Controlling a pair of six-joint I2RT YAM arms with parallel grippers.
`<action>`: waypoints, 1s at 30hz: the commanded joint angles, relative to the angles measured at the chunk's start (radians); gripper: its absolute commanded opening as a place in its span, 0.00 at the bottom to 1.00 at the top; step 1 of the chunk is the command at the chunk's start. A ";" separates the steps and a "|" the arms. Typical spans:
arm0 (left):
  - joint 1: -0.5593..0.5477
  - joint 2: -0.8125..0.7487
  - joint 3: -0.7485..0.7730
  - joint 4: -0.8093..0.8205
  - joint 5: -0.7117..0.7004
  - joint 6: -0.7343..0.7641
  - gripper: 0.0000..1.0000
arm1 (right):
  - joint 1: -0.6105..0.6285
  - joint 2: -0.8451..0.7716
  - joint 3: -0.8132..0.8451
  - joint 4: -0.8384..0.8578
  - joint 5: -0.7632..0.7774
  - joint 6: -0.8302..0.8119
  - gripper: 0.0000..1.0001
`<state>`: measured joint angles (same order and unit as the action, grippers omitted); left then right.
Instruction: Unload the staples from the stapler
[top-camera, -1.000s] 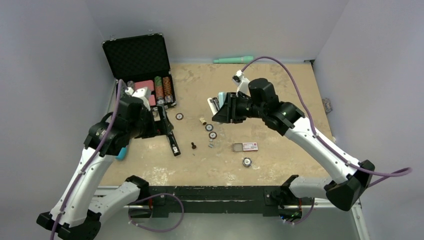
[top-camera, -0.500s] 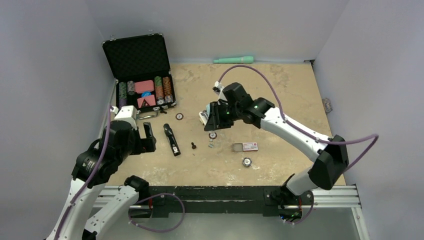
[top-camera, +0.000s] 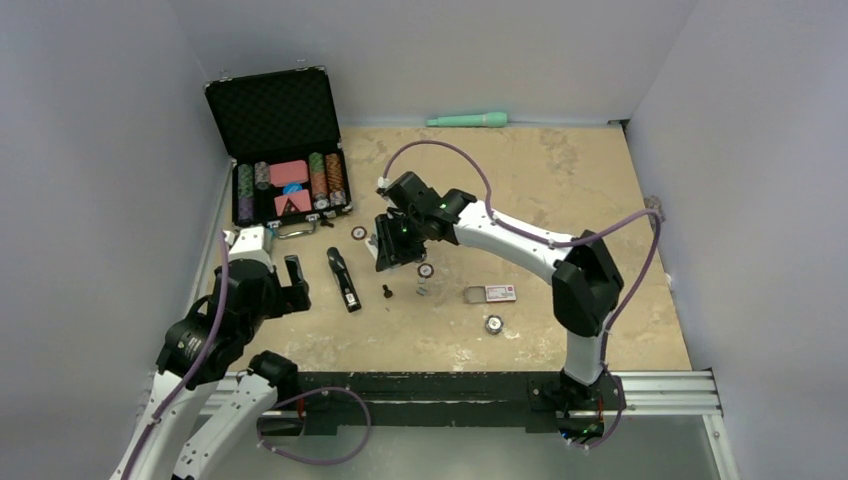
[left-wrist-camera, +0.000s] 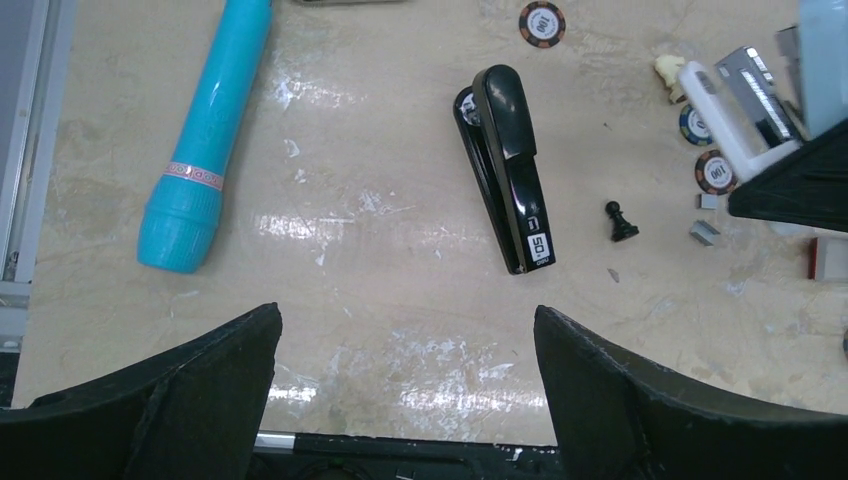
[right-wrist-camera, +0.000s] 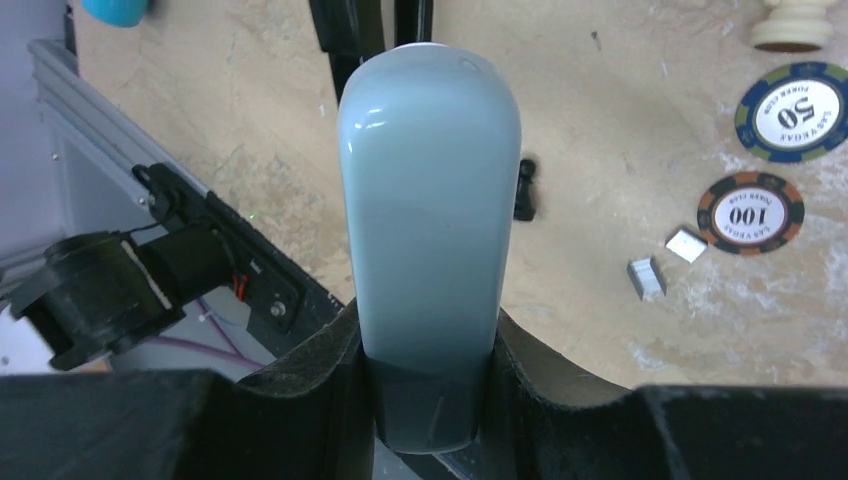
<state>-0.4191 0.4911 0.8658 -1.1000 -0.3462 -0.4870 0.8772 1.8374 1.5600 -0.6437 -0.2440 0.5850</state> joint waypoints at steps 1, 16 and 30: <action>0.003 0.000 -0.003 0.079 -0.015 -0.006 1.00 | 0.014 0.077 0.104 -0.021 0.045 -0.010 0.00; 0.003 0.012 -0.005 0.061 -0.062 -0.030 1.00 | 0.064 0.324 0.298 -0.040 0.102 0.012 0.00; 0.003 0.026 -0.004 0.064 -0.053 -0.025 1.00 | 0.063 0.426 0.406 -0.051 0.180 -0.009 0.15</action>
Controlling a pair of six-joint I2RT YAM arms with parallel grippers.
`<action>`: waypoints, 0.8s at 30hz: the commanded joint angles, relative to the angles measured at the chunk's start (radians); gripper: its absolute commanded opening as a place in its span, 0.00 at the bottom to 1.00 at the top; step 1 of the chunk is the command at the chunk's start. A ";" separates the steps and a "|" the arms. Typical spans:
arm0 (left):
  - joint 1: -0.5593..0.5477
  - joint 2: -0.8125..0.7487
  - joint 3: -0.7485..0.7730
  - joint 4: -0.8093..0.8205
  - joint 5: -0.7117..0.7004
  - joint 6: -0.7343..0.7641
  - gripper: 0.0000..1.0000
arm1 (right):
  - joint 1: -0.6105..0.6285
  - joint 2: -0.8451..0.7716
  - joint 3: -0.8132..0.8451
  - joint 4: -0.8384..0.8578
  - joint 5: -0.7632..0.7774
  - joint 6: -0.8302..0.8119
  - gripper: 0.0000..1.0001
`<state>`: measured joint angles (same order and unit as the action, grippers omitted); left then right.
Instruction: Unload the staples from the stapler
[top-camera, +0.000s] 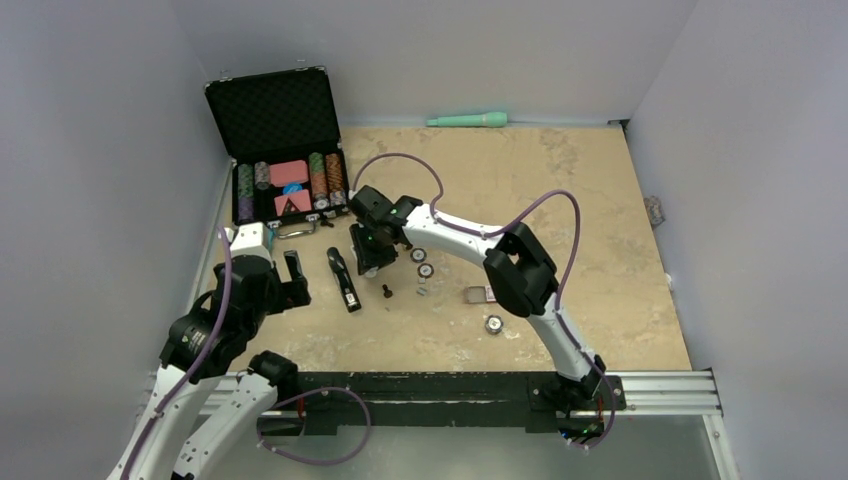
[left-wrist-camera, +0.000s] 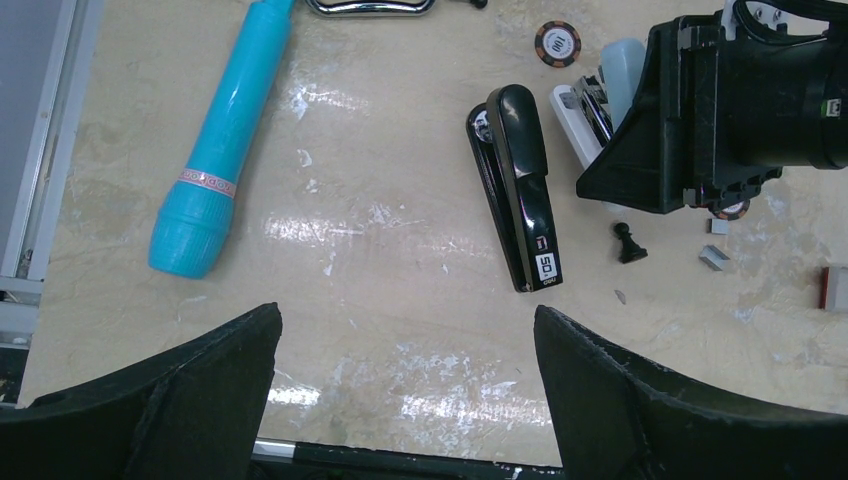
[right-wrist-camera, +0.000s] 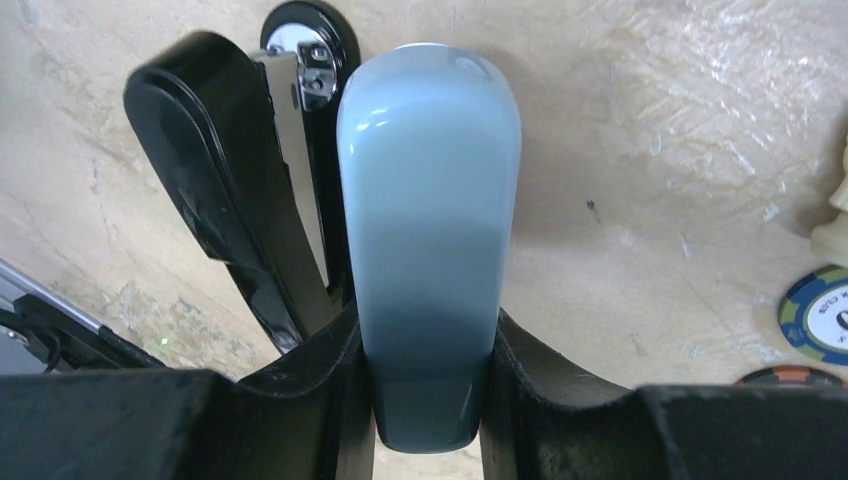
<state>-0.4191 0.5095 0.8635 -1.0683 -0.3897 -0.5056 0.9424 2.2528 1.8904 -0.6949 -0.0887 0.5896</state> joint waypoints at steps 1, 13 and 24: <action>0.004 0.007 -0.001 0.032 -0.009 -0.006 1.00 | -0.002 0.015 0.080 -0.001 0.025 -0.017 0.20; 0.005 0.011 0.000 0.039 0.002 0.000 1.00 | -0.002 0.017 0.082 0.001 0.003 -0.054 0.57; 0.005 0.020 -0.001 0.042 0.008 0.004 1.00 | -0.001 -0.070 0.084 -0.029 -0.008 -0.068 0.66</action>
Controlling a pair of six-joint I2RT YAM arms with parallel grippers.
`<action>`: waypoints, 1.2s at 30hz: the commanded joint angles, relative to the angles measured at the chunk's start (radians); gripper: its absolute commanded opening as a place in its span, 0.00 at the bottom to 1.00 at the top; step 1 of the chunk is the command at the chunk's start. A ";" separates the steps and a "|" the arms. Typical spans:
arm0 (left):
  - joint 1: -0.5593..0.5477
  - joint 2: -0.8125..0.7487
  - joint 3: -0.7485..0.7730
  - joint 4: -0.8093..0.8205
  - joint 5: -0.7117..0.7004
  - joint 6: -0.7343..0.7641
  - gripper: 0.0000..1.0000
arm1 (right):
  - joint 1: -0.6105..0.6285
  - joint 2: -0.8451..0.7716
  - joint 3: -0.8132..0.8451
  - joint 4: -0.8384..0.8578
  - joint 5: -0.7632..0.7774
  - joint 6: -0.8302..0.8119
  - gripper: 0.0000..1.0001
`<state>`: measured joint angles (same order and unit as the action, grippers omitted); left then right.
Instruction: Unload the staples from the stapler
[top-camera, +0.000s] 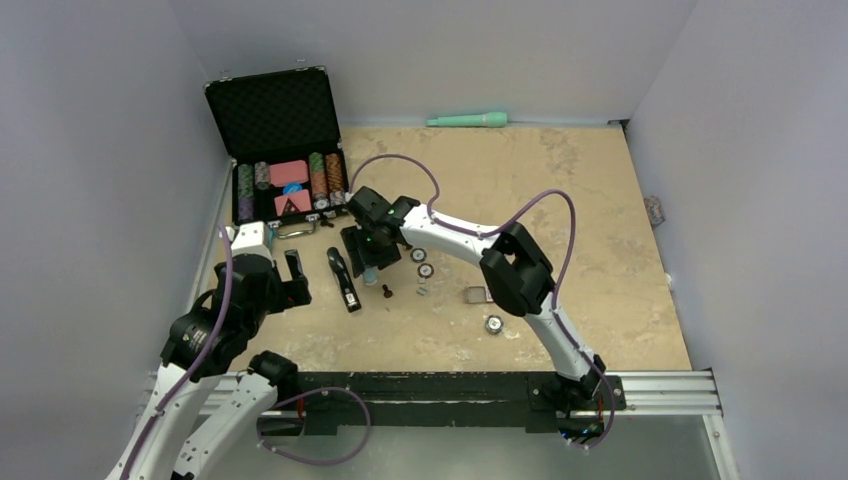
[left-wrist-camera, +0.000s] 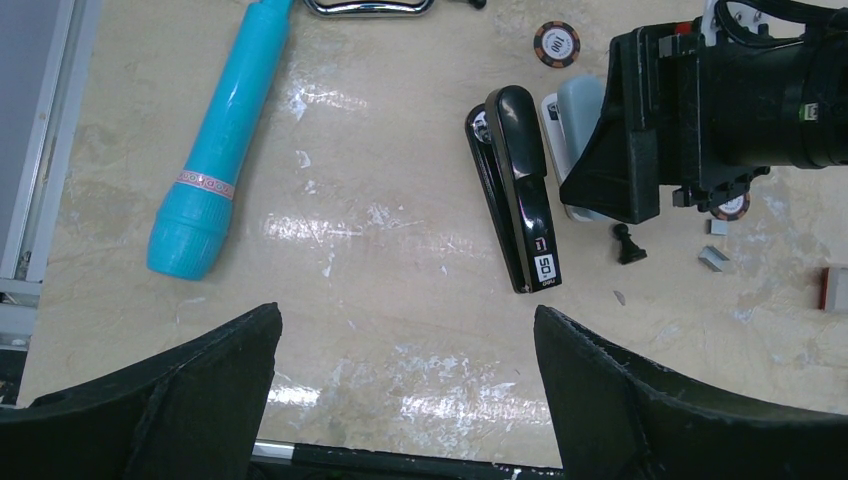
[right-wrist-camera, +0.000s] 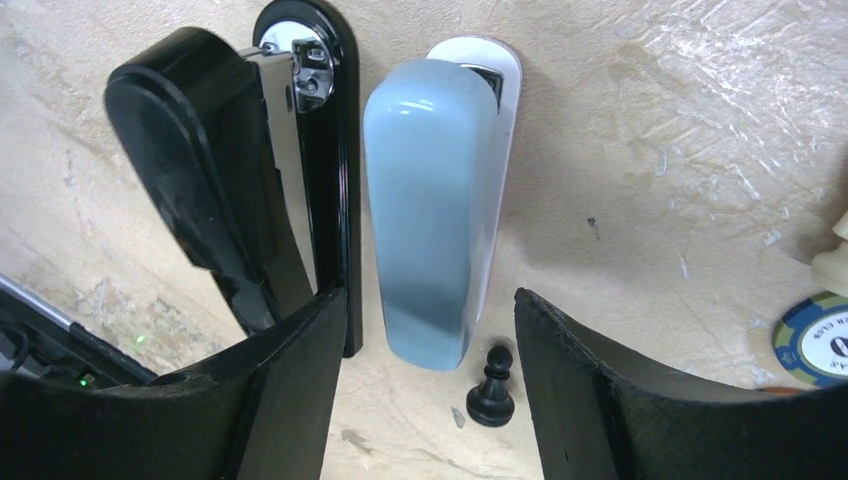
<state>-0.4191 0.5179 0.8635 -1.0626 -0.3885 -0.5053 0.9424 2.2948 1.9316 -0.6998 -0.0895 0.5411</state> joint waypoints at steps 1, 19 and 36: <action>0.005 0.013 -0.001 0.036 0.008 0.004 1.00 | -0.001 -0.128 0.044 -0.027 -0.007 -0.019 0.66; 0.004 0.021 -0.003 0.038 0.009 0.004 1.00 | -0.001 -0.525 -0.188 -0.062 0.151 -0.067 0.64; 0.004 0.033 -0.001 0.037 0.003 0.001 1.00 | -0.005 -0.747 -0.632 0.046 0.274 -0.162 0.64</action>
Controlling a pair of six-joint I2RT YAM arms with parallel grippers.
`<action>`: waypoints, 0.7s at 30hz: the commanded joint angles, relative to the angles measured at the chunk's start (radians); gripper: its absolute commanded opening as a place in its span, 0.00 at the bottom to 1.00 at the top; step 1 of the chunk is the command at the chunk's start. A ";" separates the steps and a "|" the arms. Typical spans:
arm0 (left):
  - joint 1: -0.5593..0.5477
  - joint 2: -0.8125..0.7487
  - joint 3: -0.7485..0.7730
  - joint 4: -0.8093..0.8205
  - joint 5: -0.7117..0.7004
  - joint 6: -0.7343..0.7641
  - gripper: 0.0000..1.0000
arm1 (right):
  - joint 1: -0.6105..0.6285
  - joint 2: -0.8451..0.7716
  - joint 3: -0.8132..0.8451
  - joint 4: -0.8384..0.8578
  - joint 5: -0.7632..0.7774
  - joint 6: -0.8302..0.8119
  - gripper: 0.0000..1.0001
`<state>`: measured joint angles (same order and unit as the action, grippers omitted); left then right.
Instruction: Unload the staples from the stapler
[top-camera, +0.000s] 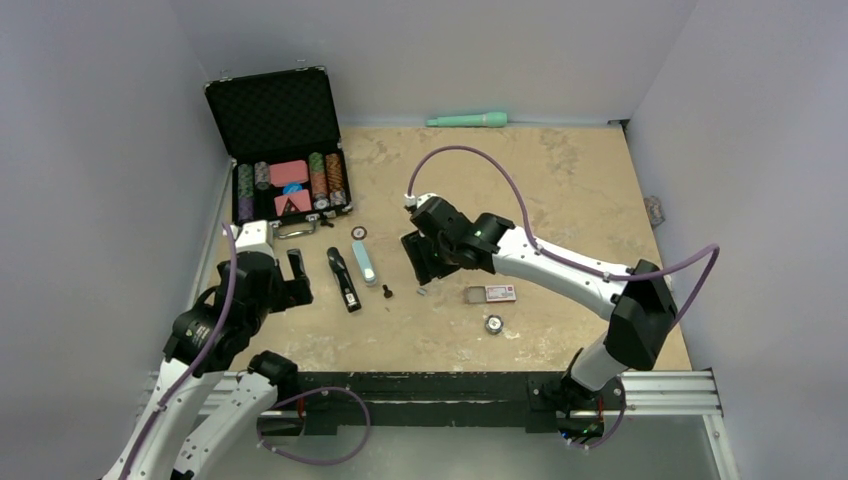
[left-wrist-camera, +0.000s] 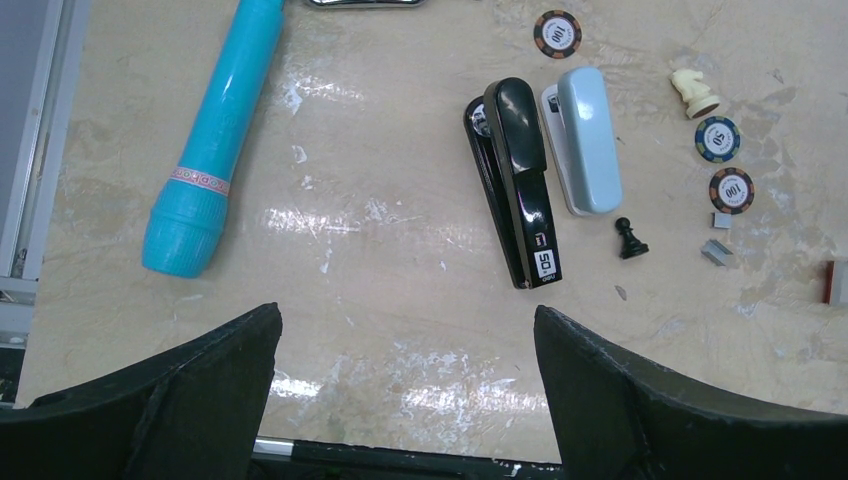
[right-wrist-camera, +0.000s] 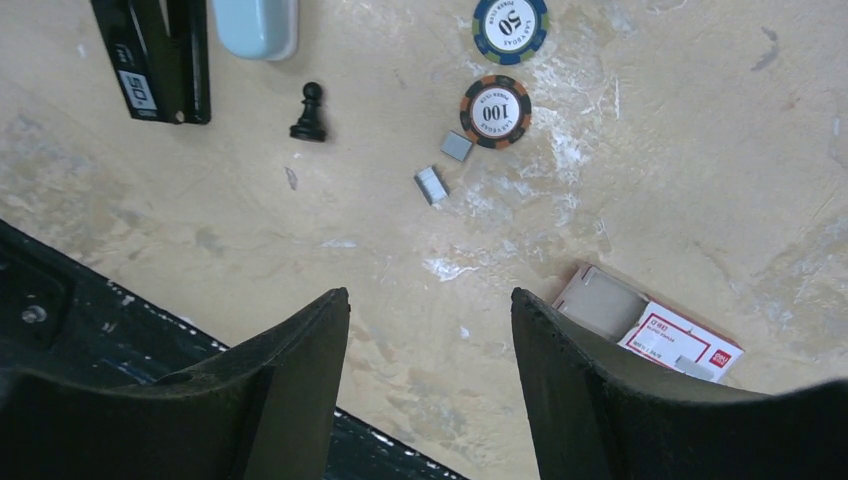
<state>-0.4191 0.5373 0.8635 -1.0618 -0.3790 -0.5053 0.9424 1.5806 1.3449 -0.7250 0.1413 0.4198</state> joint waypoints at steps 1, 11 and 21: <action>0.003 0.015 -0.001 0.036 -0.006 0.001 1.00 | -0.008 -0.030 -0.058 0.079 0.036 -0.046 0.64; 0.004 0.029 -0.001 0.041 0.008 0.009 1.00 | -0.018 0.020 -0.118 0.138 -0.014 -0.083 0.57; 0.004 0.030 0.001 0.040 0.011 0.009 1.00 | -0.017 0.118 -0.125 0.178 -0.038 -0.077 0.54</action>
<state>-0.4191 0.5674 0.8635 -1.0611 -0.3706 -0.5049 0.9283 1.6756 1.2148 -0.5972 0.1200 0.3534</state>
